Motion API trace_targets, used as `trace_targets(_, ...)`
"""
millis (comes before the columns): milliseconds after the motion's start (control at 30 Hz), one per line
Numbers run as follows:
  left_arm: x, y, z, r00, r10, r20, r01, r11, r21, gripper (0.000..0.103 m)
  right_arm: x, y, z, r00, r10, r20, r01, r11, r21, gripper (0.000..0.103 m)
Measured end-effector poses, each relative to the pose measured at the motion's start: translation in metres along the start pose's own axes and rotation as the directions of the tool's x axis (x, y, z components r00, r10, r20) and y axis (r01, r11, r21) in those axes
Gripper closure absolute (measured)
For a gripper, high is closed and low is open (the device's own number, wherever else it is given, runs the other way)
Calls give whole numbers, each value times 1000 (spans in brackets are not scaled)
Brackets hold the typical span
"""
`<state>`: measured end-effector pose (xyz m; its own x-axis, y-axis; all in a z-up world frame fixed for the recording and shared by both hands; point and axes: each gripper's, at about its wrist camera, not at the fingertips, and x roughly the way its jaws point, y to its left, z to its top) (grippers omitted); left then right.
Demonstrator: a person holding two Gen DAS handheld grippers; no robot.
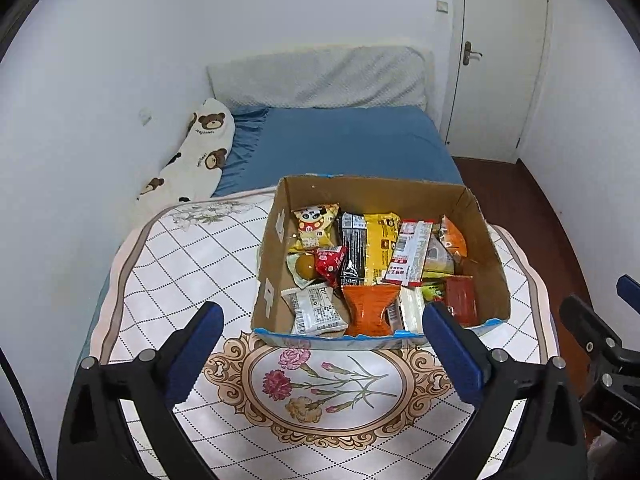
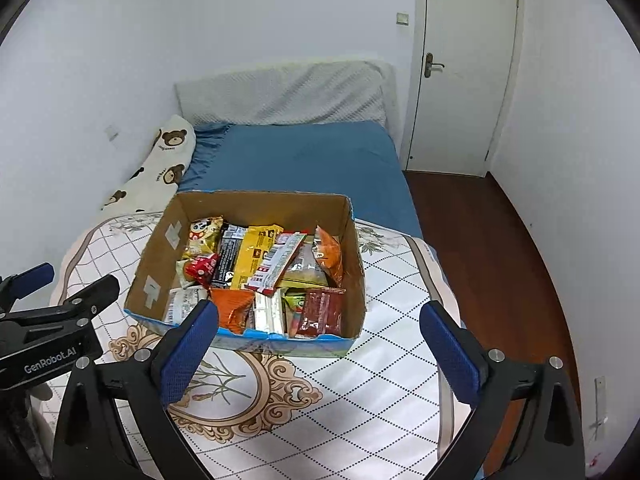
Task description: Organize snacks
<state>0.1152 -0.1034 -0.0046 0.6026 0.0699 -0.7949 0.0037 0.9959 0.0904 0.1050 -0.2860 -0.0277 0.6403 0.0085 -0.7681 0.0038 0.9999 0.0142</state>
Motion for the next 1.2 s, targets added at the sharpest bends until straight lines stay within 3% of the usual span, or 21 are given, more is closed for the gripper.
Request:
trace_targets(267,14,-2,-2,1000,7,-27,-7,1000,2,1,9,0,0,1000,-10,-4,10,1000,-4,1)
trace_targets(1200,5,-2,-10,999,22,-27,-22,1000,-11,1,13,-6,-11,999,-3,-36,4,1000,6,1)
